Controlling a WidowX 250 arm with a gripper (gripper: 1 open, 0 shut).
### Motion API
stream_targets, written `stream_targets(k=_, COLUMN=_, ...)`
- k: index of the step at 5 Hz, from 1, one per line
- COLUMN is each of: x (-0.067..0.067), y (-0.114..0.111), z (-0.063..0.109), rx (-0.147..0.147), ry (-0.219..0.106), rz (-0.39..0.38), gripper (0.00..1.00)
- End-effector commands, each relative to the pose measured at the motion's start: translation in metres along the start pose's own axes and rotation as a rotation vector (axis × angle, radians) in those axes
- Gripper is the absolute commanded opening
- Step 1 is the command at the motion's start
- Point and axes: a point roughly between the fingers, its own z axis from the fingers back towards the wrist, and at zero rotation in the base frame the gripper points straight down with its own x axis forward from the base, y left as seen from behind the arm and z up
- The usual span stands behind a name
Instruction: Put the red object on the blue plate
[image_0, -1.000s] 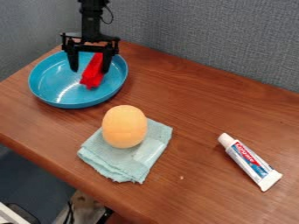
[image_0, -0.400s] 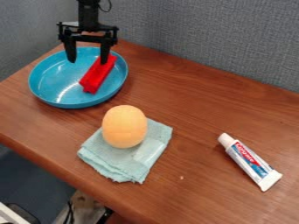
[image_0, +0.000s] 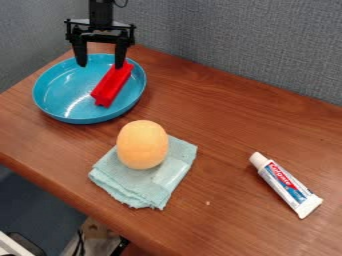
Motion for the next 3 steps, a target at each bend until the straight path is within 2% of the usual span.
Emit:
stream_targets(k=1, x=-0.0009, y=-0.0002, z=0.0467, rx=-0.025, ry=-0.119, rz=-0.003, gripper=1.00)
stream_targets(k=3, x=0.0019, y=-0.0081, z=0.0486, rx=-0.036, ry=-0.119, rz=-0.031, gripper=1.00)
